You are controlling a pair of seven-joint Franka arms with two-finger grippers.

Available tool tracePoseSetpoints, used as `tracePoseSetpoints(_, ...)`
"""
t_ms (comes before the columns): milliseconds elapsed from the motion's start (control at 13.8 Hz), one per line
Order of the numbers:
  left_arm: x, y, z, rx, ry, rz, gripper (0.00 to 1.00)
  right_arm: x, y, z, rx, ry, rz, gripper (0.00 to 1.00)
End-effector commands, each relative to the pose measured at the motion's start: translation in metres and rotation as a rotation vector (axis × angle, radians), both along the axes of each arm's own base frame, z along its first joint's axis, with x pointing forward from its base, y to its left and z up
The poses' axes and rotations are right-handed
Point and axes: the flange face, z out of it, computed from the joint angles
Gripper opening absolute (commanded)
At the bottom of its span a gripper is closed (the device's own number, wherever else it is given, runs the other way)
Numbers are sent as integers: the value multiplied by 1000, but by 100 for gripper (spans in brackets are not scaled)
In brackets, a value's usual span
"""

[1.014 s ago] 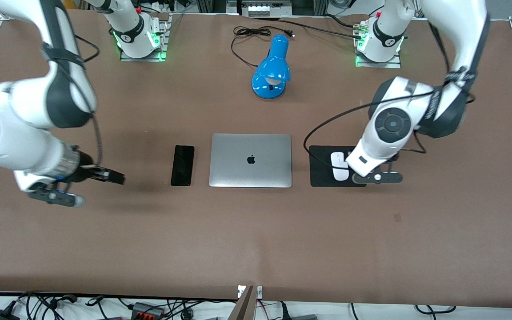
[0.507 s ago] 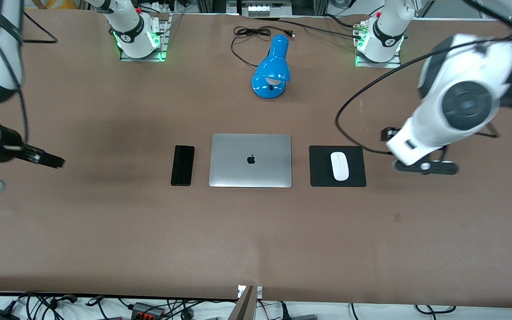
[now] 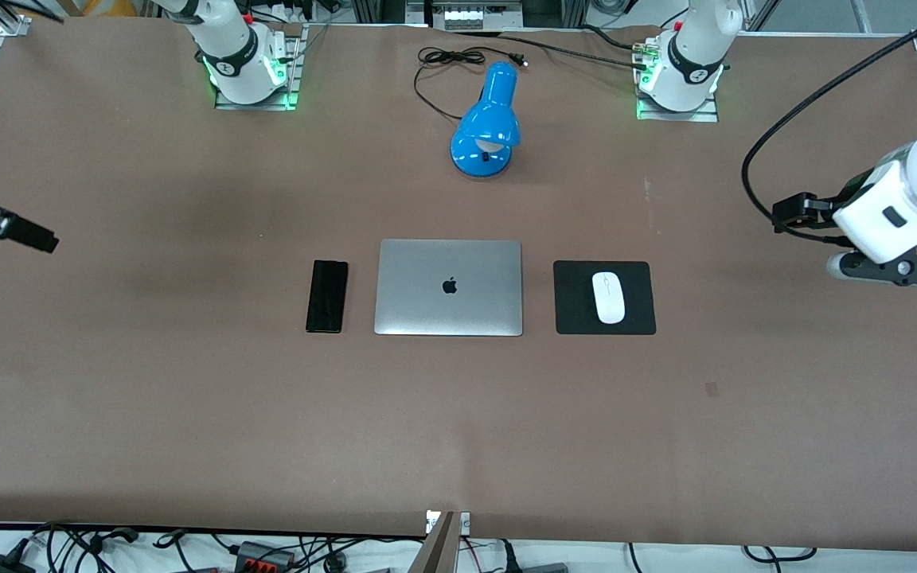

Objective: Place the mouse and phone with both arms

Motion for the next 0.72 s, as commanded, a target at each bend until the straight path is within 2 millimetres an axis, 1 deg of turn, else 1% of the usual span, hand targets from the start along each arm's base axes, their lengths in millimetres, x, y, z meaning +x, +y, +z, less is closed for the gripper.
tracePoseSetpoints(0,-44,-2,-3,-14,-95,-15,100,-40,-17,0,46,-30,35,100)
tracePoseSetpoints(72,-52,3,-5,-87,-139,18,100,-50,-22,0,52,-27,72,100)
tracePoseSetpoints(145,-55,10,-1,-136,-156,45,100,-55,-33,3,53,-24,82,100)
tracePoseSetpoints(217,-53,14,1,-134,-161,47,100,-56,-46,2,59,-24,90,100)
tracePoseSetpoints(290,-51,17,5,-134,-165,65,100,-54,-45,1,74,-26,161,100)
tracePoseSetpoints(362,-47,20,0,-133,-159,76,100,-53,-45,1,84,-26,222,100)
tracePoseSetpoints(507,-40,24,-4,-88,-164,108,100,-51,-39,1,86,-29,233,100)
tracePoseSetpoints(580,-36,18,-9,-44,-159,95,100,-49,-40,1,84,-35,234,100)
tracePoseSetpoints(652,-37,16,2,-14,-169,88,100,-44,-40,0,80,-54,236,100)
